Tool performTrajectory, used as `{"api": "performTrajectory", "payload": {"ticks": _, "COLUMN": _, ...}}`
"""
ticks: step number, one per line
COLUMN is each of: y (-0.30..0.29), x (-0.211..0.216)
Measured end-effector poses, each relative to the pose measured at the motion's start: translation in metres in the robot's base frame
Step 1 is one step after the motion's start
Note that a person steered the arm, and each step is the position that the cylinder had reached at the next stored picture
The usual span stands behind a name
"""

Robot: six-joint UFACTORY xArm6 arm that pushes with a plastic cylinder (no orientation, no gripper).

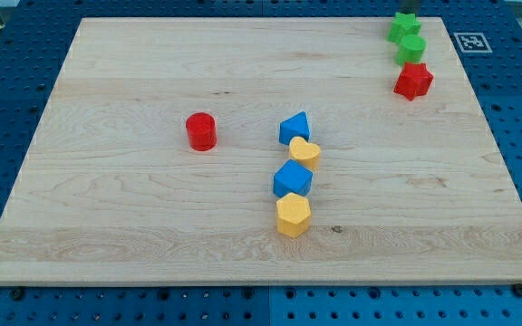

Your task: Push the green star to the right of the triangle

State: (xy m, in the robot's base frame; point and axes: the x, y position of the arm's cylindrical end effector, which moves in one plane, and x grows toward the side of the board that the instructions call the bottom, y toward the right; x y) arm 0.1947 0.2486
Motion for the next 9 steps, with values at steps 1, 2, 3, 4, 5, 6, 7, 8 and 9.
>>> {"api": "performTrajectory", "payload": {"ticks": 1, "y": 0.007, "x": 0.007}}
{"api": "performTrajectory", "payload": {"ticks": 2, "y": -0.005, "x": 0.023}}
{"api": "performTrajectory", "payload": {"ticks": 3, "y": -0.028, "x": 0.035}}
{"api": "performTrajectory", "payload": {"ticks": 4, "y": -0.054, "x": 0.039}}
{"api": "performTrajectory", "payload": {"ticks": 5, "y": -0.082, "x": 0.039}}
{"api": "performTrajectory", "payload": {"ticks": 6, "y": -0.111, "x": 0.039}}
{"api": "performTrajectory", "payload": {"ticks": 7, "y": -0.124, "x": 0.040}}
{"api": "performTrajectory", "payload": {"ticks": 8, "y": -0.122, "x": 0.048}}
{"api": "performTrajectory", "payload": {"ticks": 9, "y": -0.113, "x": 0.048}}
